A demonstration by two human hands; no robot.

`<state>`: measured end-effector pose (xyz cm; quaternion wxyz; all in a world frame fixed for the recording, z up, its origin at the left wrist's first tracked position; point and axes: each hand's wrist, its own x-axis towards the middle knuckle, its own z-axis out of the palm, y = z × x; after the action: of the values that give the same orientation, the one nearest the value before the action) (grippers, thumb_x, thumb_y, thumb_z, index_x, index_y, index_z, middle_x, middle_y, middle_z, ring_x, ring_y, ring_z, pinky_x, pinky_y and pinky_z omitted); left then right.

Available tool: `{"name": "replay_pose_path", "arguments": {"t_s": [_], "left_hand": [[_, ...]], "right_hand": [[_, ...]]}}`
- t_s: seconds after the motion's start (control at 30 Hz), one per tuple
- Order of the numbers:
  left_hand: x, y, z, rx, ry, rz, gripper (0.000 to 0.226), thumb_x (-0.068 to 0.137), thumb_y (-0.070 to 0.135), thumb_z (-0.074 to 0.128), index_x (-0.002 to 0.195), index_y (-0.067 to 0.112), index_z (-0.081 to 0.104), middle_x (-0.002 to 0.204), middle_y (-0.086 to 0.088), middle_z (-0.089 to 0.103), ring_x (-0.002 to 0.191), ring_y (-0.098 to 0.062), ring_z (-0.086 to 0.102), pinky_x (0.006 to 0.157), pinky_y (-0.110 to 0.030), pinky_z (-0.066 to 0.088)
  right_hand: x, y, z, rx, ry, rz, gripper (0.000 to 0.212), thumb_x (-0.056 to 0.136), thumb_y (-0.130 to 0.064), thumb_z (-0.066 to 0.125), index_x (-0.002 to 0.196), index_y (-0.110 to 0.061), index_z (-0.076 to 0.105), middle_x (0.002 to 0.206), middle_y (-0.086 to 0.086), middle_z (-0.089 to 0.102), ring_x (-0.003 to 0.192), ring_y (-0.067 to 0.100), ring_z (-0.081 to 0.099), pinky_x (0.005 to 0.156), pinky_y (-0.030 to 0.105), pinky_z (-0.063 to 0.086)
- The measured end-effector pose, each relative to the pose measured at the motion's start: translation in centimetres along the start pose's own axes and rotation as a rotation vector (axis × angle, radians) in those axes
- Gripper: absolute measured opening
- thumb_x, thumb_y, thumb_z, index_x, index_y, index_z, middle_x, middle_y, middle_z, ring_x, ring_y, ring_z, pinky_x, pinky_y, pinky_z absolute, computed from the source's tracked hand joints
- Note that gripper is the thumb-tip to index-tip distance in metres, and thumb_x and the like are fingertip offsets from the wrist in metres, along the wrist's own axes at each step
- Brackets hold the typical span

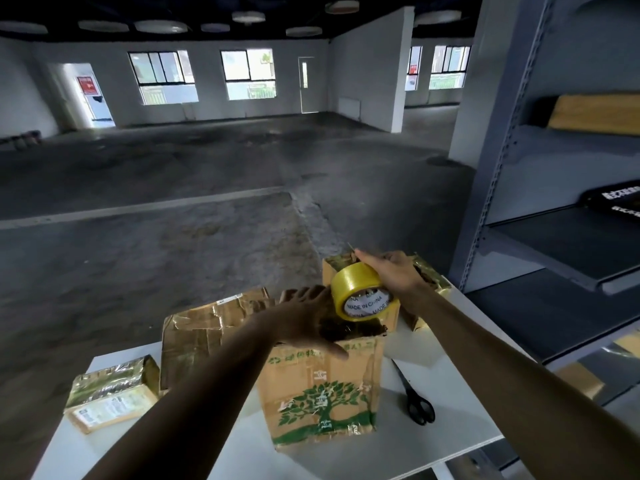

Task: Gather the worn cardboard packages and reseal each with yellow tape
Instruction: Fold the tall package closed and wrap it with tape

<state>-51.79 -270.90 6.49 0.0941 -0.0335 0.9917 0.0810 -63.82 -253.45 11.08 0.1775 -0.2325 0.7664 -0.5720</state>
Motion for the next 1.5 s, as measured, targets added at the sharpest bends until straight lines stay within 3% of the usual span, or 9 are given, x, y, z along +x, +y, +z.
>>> {"name": "replay_pose_path", "arguments": {"t_s": [0.3, 0.53, 0.67, 0.77, 0.97, 1.1, 1.17, 1.27, 1.5], "left_hand": [[1.5, 0.5, 1.0, -0.002, 0.136, -0.031, 0.076, 0.073, 0.053, 0.071, 0.139, 0.027, 0.043, 0.137, -0.001, 0.04, 0.129, -0.024, 0.031, 0.11, -0.048, 0.023], [1.1, 0.6, 0.9, -0.004, 0.144, -0.006, 0.086, 0.079, 0.052, 0.069, 0.149, 0.023, 0.028, 0.14, -0.006, 0.038, 0.131, -0.026, 0.031, 0.111, -0.048, 0.025], [0.9, 0.4, 1.1, -0.052, 0.108, -0.035, 0.096, 0.078, 0.056, 0.065, 0.154, 0.03, 0.012, 0.148, -0.003, 0.031, 0.136, -0.025, 0.026, 0.114, -0.05, 0.022], [0.5, 0.7, 0.7, -0.047, 0.1, -0.025, 0.095, 0.079, 0.054, 0.065, 0.154, 0.032, 0.011, 0.148, -0.002, 0.03, 0.135, -0.027, 0.026, 0.112, -0.051, 0.025], [0.4, 1.3, 0.6, 0.072, 0.033, -0.003, 0.114, 0.073, 0.086, 0.05, 0.151, 0.043, -0.02, 0.154, 0.0, 0.018, 0.14, -0.031, 0.017, 0.114, -0.055, 0.02], [1.1, 2.0, 0.7, 0.108, 0.025, 0.034, 0.117, 0.07, 0.094, 0.039, 0.15, 0.038, -0.025, 0.163, -0.004, -0.021, 0.149, -0.033, -0.018, 0.118, -0.059, -0.008], [1.9, 2.7, 0.5, 0.133, 0.034, 0.055, 0.122, 0.073, 0.091, 0.041, 0.152, 0.027, -0.025, 0.159, -0.003, -0.028, 0.147, -0.026, -0.025, 0.12, -0.056, -0.011], [3.1, 3.9, 0.5, 0.132, 0.02, 0.045, 0.126, 0.073, 0.088, 0.047, 0.152, 0.021, -0.025, 0.158, -0.002, -0.032, 0.144, -0.021, -0.03, 0.12, -0.057, -0.011], [4.9, 4.3, 1.2, 0.069, -0.008, -0.022, 0.129, 0.068, 0.091, 0.047, 0.153, 0.023, -0.021, 0.163, -0.003, -0.021, 0.15, -0.026, -0.019, 0.118, -0.06, -0.008]], "right_hand": [[1.0, 3.8, 1.0, 0.327, 0.059, 0.174, 0.117, 0.044, -0.092, 0.07, 0.136, -0.022, 0.054, 0.137, 0.0, 0.057, 0.119, 0.026, 0.06, 0.105, 0.05, 0.047], [1.5, 0.0, -0.2, 0.179, 0.117, 0.045, 0.043, 0.082, -0.045, 0.075, 0.107, -0.01, 0.073, 0.098, 0.002, 0.072, 0.084, 0.014, 0.068, 0.071, 0.027, 0.052], [1.7, -1.1, -1.9, -0.059, 0.104, -0.073, 0.034, 0.089, -0.033, 0.069, 0.062, -0.013, 0.068, 0.058, -0.007, 0.058, 0.055, 0.007, 0.054, 0.061, 0.025, 0.044], [1.7, -0.3, -3.3, -0.176, 0.132, -0.064, 0.06, 0.091, -0.025, 0.065, 0.033, -0.023, 0.052, 0.035, -0.014, 0.039, 0.044, 0.006, 0.038, 0.057, 0.029, 0.036], [1.2, 1.7, -3.4, -0.084, 0.152, -0.068, 0.047, 0.092, -0.027, 0.064, 0.046, -0.021, 0.054, 0.045, -0.008, 0.046, 0.056, 0.015, 0.044, 0.06, 0.034, 0.036], [1.2, 2.0, -3.8, -0.008, 0.12, -0.093, 0.03, 0.086, -0.036, 0.066, 0.085, -0.008, 0.076, 0.076, 0.001, 0.071, 0.072, 0.016, 0.062, 0.069, 0.033, 0.048], [1.4, 2.2, -4.1, 0.023, 0.135, -0.077, 0.034, 0.083, -0.036, 0.066, 0.07, -0.006, 0.071, 0.063, -0.006, 0.062, 0.065, 0.015, 0.054, 0.065, 0.032, 0.043], [1.7, 2.6, -4.4, 0.066, 0.14, -0.058, 0.037, 0.089, -0.028, 0.067, 0.054, -0.017, 0.061, 0.053, -0.008, 0.052, 0.062, 0.015, 0.048, 0.062, 0.03, 0.039], [2.9, 3.0, -4.7, 0.16, 0.058, -0.063, 0.02, 0.09, -0.035, 0.069, 0.087, -0.017, 0.076, 0.082, -0.001, 0.076, 0.084, 0.024, 0.071, 0.079, 0.037, 0.056]]}}
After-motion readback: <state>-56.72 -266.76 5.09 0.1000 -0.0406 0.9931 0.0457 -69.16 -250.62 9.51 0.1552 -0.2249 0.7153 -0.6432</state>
